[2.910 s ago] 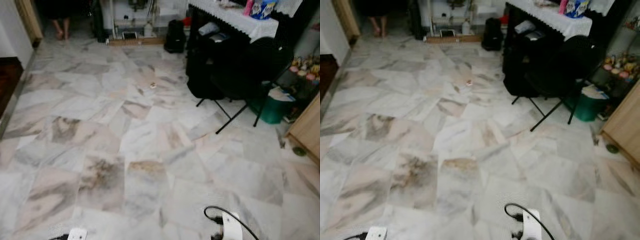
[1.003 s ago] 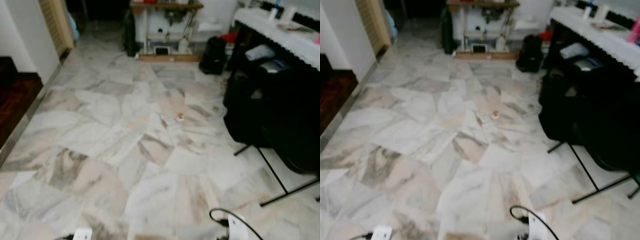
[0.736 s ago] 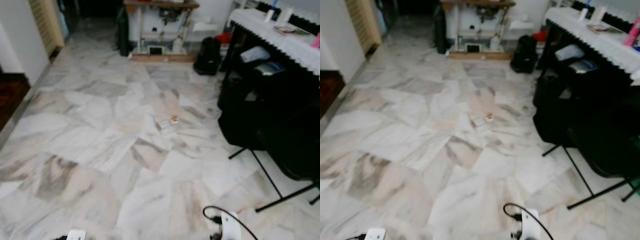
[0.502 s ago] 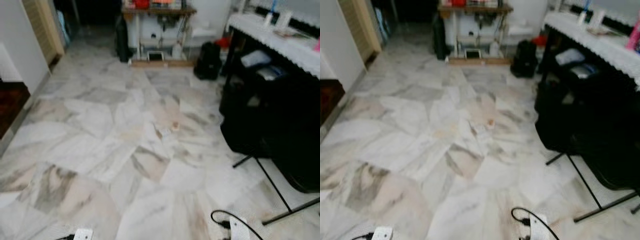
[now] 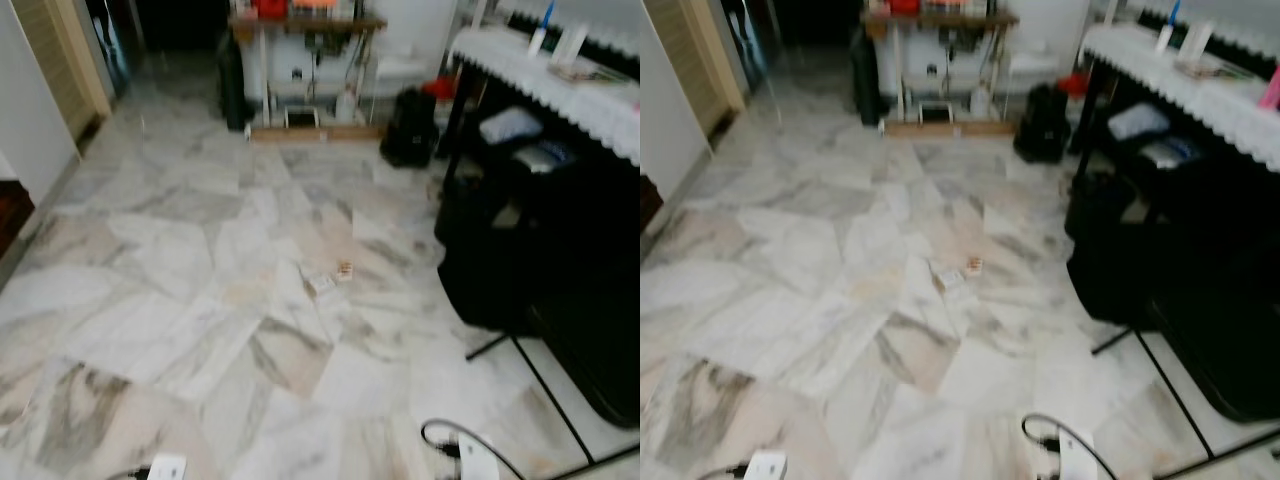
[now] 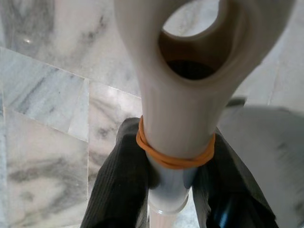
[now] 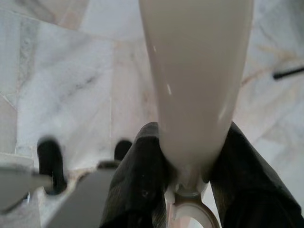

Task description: Sweep floor

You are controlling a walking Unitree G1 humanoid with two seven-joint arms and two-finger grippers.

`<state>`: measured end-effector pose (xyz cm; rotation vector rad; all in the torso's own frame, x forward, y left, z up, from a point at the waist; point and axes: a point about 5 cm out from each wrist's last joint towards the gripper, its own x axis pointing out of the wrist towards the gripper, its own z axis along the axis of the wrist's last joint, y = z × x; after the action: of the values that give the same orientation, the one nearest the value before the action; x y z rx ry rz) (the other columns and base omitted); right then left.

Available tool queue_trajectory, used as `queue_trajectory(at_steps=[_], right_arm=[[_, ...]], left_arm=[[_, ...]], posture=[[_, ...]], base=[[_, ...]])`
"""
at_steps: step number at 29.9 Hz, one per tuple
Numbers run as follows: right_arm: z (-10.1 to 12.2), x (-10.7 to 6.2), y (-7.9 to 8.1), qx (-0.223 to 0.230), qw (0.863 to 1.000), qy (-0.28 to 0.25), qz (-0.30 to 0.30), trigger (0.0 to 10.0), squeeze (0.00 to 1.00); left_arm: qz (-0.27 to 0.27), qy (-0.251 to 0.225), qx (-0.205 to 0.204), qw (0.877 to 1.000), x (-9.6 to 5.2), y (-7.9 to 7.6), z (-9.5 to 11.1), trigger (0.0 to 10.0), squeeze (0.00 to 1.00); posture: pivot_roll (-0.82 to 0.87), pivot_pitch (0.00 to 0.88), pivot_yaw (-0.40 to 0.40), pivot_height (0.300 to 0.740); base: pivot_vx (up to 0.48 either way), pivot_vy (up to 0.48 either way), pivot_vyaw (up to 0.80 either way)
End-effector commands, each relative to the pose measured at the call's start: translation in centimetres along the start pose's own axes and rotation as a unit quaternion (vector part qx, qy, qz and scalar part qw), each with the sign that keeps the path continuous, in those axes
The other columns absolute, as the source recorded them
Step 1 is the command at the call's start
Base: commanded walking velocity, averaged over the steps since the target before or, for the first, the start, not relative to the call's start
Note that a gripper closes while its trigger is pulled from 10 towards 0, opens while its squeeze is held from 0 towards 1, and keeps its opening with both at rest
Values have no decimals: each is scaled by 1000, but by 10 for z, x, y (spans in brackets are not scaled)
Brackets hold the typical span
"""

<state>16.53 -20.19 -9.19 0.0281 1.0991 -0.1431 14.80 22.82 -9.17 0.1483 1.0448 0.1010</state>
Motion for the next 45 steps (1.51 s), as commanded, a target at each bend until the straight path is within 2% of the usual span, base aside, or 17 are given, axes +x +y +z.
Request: queue_trajectory(at_steps=[1, 8, 13, 24, 29, 33, 38, 40, 41, 45], right_arm=[[13, -1, 28, -52, 992, -64, 98, 10000, 0], [15, -1, 35, -54, 991, -65, 101, 10000, 0], [21, -1, 38, -56, 990, -73, 104, 10000, 0], [28, -2, 21, -53, 990, -87, 102, 10000, 0], [28, -2, 20, -69, 989, -88, 100, 10000, 0], [24, -1, 28, -58, 990, -79, 99, 10000, 0], [23, -1, 31, -58, 990, -79, 98, 10000, 0], [23, -1, 32, -56, 991, -80, 97, 10000, 0], [23, -1, 32, -53, 991, -83, 93, 10000, 0], [28, -1, 32, -54, 990, -90, 92, 10000, 0]], left_arm=[[-20, -55, -88, 994, 0, -7, 12, 10000, 0], [-15, -55, -96, 994, 0, -8, 12, 10000, 0], [-11, -57, -98, 993, 0, -7, 12, 10000, 0], [-1, -37, -103, 994, -1, 3, 2, 10000, 0], [-4, -34, -102, 994, 0, -3, 6, 10000, 0], [-11, -37, -99, 994, 2, -14, 16, 10000, 0], [-14, -39, -99, 994, 3, -19, 21, 10000, 0], [-15, -40, -99, 994, 3, -21, 19, 10000, 0], [-15, -40, -101, 994, 1, -20, 12, 10000, 0], [-10, -43, -108, 993, -3, -10, -4, 10000, 0]], posture=[[30, 0, -142, 740], [29, 0, -146, 740], [24, 0, -149, 740], [17, 0, -150, 740], [12, 0, -148, 740], [11, 0, -149, 740], [11, 0, -149, 740], [12, 0, -150, 740], [12, 0, -150, 740], [14, 0, -150, 740]], base=[[398, 0, 0], [351, 0, 0], [0, 0, 0], [0, 0, 0], [0, 0, 320], [0, 0, 500], [0, 0, 0], [0, 0, 0], [0, 0, 0], [0, 0, 0]])
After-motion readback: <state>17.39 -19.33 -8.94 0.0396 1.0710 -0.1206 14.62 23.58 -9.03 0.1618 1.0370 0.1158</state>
